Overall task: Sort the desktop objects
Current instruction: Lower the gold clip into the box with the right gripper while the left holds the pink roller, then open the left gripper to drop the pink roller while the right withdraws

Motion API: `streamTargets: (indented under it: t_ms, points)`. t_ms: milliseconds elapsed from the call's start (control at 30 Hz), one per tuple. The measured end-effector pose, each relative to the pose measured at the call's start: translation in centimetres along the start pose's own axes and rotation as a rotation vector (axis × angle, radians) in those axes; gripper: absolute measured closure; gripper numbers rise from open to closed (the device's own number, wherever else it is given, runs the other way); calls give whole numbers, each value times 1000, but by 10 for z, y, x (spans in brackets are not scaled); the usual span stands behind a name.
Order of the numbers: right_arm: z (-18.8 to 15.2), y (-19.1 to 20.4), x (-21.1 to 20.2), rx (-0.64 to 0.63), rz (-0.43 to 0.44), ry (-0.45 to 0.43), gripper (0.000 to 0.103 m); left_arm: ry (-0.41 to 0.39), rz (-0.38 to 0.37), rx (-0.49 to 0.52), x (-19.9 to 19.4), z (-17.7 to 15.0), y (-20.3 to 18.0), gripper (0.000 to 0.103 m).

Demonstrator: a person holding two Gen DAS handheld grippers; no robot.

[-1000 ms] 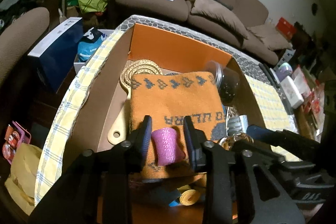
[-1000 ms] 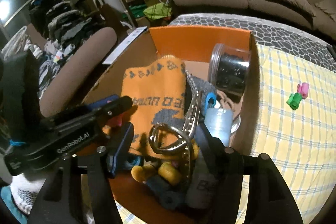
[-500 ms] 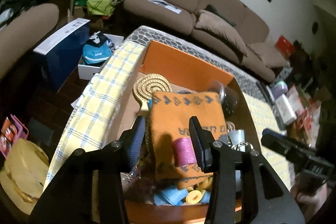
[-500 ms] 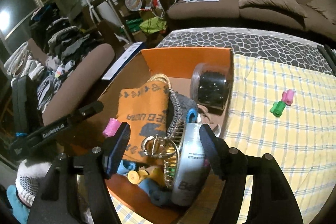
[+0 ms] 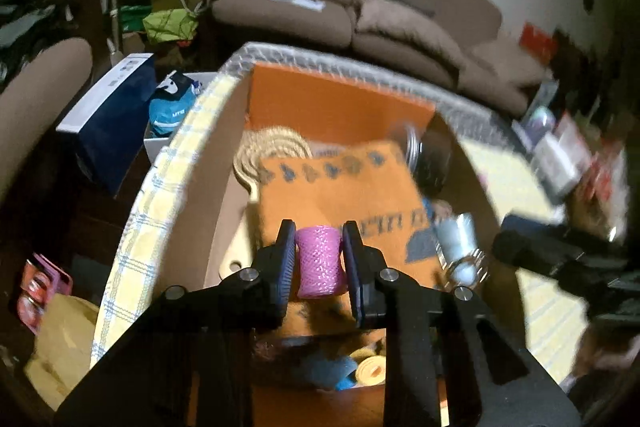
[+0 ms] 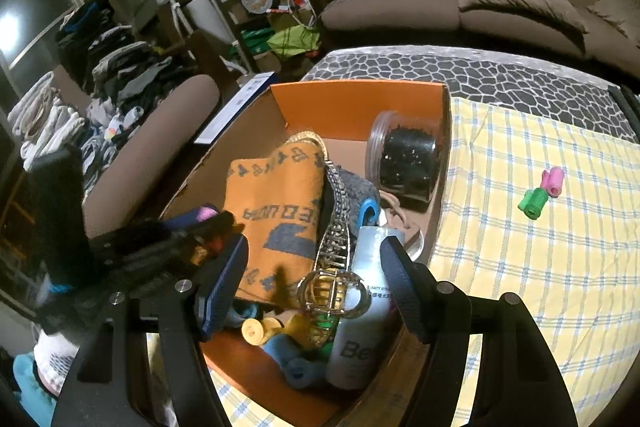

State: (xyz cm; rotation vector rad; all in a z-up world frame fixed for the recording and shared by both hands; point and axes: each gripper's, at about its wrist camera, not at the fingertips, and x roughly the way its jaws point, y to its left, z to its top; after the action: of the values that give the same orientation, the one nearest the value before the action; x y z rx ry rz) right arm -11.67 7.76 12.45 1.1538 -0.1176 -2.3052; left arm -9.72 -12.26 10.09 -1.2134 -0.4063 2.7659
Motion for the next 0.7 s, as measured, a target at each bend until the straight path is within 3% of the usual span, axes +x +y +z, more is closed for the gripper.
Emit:
streamTargets:
  t_ms: [167, 367, 700]
  points:
    - [0, -1, -2, 3, 0, -6, 33, 16, 27, -54, -7, 3, 27, 81]
    - [0, -8, -5, 14, -8, -5, 32, 72, 72, -29, -4, -4, 30, 81]
    - [-1, -13, -9, 17, -31, -7, 24, 37, 71, -13, -10, -3, 19, 62]
